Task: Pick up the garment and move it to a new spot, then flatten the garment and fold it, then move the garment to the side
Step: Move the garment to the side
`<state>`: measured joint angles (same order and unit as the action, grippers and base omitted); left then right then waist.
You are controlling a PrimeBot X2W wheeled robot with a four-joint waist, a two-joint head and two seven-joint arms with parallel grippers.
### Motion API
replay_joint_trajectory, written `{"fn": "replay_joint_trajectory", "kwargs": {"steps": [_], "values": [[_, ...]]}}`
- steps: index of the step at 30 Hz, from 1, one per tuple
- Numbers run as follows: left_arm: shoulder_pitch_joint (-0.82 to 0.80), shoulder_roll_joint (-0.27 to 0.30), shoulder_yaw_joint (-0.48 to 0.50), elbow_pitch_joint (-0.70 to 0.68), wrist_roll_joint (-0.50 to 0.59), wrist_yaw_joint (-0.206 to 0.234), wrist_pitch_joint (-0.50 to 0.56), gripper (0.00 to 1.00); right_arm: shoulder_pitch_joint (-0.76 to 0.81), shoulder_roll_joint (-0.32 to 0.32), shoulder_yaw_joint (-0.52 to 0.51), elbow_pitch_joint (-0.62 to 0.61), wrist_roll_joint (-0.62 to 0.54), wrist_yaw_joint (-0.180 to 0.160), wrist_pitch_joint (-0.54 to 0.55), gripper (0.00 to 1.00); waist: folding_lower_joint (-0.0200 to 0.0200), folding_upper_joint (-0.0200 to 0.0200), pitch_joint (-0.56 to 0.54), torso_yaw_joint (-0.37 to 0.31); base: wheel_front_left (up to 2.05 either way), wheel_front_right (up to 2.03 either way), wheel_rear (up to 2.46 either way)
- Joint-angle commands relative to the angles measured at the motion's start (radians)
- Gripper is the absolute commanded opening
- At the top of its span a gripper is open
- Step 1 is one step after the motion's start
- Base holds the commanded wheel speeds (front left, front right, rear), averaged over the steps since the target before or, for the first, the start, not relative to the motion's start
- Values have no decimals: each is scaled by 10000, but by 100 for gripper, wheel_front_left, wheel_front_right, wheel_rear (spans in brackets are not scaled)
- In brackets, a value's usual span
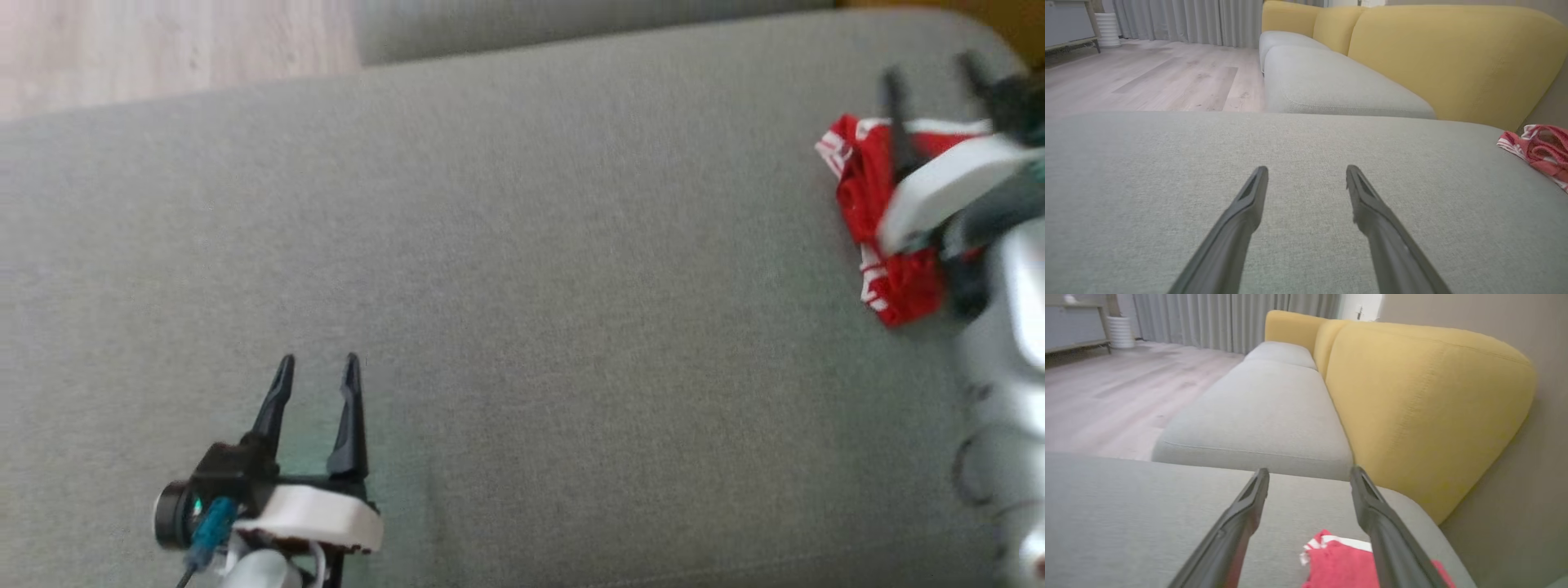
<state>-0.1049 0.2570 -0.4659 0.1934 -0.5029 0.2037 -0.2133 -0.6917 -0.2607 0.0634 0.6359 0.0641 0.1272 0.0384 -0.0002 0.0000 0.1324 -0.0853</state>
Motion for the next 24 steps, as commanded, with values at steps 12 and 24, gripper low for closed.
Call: {"fn": "replay_joint_trajectory", "kwargs": {"steps": [12,24], "values": [[675,203,1075,-72,-472,258,-352,100,2473,1834,544,-1261,606,35,-1190,100,2,0,-1366,931,0,0,0],[1198,-40,1093,54,-515,207,-441,100,5433,2101,886,-2984,1462,35,-1848,100,2,0,-1606,1040,0,0,0]]}}
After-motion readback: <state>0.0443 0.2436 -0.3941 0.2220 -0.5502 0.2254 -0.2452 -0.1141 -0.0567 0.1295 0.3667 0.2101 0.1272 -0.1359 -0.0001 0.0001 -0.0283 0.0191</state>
